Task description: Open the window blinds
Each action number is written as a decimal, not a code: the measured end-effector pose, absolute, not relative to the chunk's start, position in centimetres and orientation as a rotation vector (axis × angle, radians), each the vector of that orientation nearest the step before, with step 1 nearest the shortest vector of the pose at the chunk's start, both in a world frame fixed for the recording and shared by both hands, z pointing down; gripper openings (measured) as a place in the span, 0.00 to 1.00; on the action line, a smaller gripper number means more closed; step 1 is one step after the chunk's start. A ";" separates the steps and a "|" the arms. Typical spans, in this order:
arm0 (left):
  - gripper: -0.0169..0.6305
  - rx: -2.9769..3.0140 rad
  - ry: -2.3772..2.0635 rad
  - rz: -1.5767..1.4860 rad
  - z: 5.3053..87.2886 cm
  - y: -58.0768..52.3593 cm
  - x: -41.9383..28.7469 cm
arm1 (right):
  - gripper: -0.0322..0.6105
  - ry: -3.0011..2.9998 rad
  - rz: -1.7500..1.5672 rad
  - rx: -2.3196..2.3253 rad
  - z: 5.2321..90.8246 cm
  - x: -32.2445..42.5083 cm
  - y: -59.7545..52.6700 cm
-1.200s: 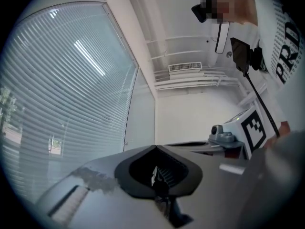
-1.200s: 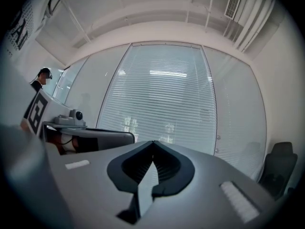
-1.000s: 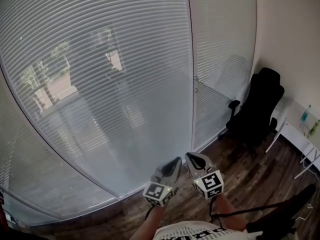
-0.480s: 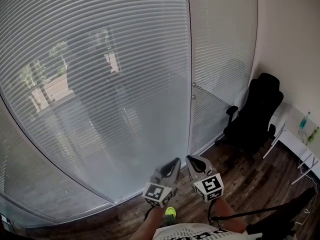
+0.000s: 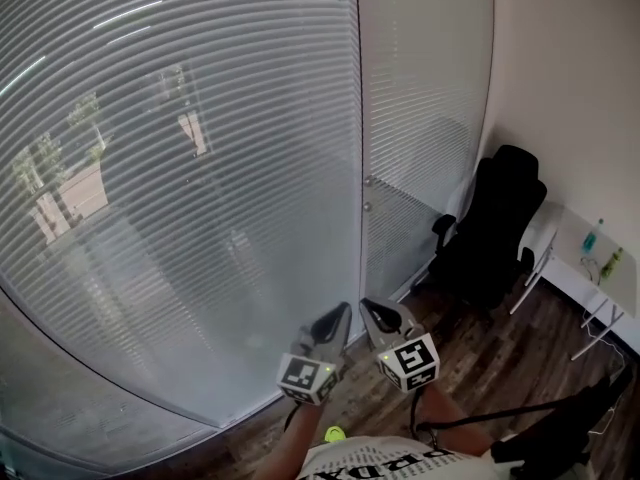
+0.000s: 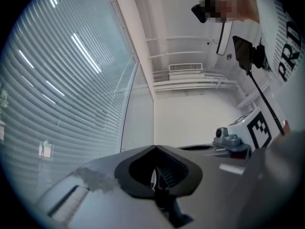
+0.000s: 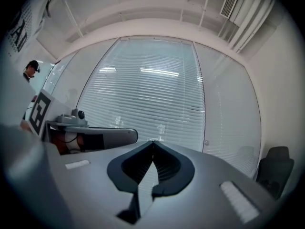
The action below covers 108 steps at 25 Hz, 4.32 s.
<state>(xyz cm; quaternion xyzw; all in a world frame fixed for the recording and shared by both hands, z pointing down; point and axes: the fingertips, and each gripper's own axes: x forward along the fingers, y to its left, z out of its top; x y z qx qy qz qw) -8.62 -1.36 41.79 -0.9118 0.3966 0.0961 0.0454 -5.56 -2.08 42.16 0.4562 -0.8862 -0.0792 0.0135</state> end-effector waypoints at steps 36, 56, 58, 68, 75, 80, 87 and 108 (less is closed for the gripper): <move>0.02 -2.704 1.367 0.321 44.3 -23.6 -10.0 | 0.06 -2.786 -0.305 1.283 44.1 -7.4 -26.3; 0.02 -2.600 1.546 0.287 43.7 -35.2 -2.5 | 0.06 -2.842 -0.375 1.051 43.6 -1.2 -36.9; 0.02 -2.618 1.551 0.273 44.0 -35.7 -2.4 | 0.06 -2.839 -0.350 1.066 43.9 -1.1 -37.5; 0.02 -2.699 1.457 0.287 43.5 -38.7 -1.8 | 0.06 -2.752 -0.336 1.259 43.1 0.9 -41.4; 0.02 -2.755 1.405 0.258 44.6 -39.9 -1.9 | 0.16 -2.670 -0.361 1.380 43.5 2.8 -44.0; 0.02 -2.774 1.389 0.255 44.0 -40.9 -1.6 | 0.22 -2.594 -0.425 1.405 43.1 3.5 -45.7; 0.02 -2.781 1.386 0.262 44.4 -41.7 -1.0 | 0.26 -2.524 -0.456 1.400 43.9 4.3 -47.6; 0.02 -2.724 1.480 0.263 45.2 -42.7 -1.7 | 0.26 -2.548 -0.505 1.318 45.3 4.0 -49.5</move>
